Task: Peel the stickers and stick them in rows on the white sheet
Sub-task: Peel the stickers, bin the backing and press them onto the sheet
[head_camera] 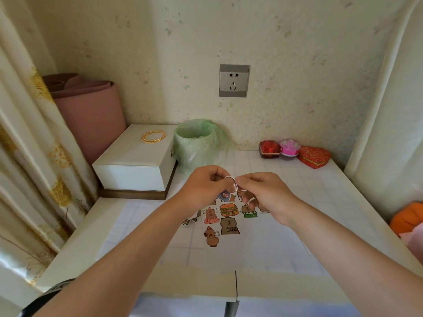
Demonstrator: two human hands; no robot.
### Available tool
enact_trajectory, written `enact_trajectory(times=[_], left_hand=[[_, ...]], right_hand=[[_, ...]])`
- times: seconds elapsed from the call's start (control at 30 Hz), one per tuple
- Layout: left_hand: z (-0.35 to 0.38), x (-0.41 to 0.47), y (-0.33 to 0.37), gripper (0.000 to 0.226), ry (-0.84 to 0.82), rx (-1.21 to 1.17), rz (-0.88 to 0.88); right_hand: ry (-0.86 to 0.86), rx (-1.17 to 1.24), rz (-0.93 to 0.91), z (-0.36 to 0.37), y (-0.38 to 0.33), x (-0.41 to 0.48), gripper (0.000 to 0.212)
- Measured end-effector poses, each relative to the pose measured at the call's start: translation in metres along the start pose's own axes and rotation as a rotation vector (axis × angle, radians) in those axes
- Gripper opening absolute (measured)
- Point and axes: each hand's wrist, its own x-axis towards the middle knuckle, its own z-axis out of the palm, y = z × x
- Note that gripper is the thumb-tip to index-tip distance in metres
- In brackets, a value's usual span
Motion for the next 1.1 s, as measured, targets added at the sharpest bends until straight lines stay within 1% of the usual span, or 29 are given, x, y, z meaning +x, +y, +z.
enact_trajectory(times=[0.13, 0.27, 0.33, 0.43, 0.5, 0.6, 0.93, 1.03, 1.1], left_hand=[[0.0030, -0.0008, -0.0023, 0.015, 0.011, -0.033, 0.007], [0.0051, -0.0024, -0.0015, 0.010, 0.022, -0.047, -0.011], [0.0050, -0.0036, 0.0002, 0.007, 0.029, -0.065, -0.022], [0.0036, -0.0051, 0.0038, 0.008, 0.022, -0.103, -0.022], [0.0030, -0.0062, 0.0057, 0.008, 0.012, -0.110, -0.017], [0.0029, -0.0065, 0.0051, 0.006, 0.015, -0.102, -0.020], [0.0039, -0.0067, 0.0047, 0.004, 0.024, -0.090, -0.009], [0.0042, -0.0067, 0.0054, 0.004, 0.045, -0.103, -0.005], [0.0042, -0.0062, 0.0060, 0.004, 0.056, -0.109, 0.001]], right_hand=[[0.077, -0.087, -0.095, 0.0032, 0.0029, -0.0025, 0.016], [0.126, -0.156, -0.150, 0.0044, 0.0035, -0.0045, 0.016], [0.086, -0.032, -0.072, 0.0034, 0.0017, -0.0057, 0.016], [-0.019, 0.157, 0.056, -0.0005, -0.0012, -0.0055, 0.017], [-0.059, 0.182, 0.083, -0.0017, -0.0021, -0.0054, 0.015], [-0.066, 0.185, 0.085, -0.0015, -0.0015, -0.0055, 0.015], [0.065, -0.074, -0.079, 0.0022, -0.0010, -0.0065, 0.022], [0.103, -0.088, -0.093, 0.0033, -0.0005, -0.0062, 0.022], [0.097, -0.087, -0.089, 0.0039, -0.0002, -0.0070, 0.022]])
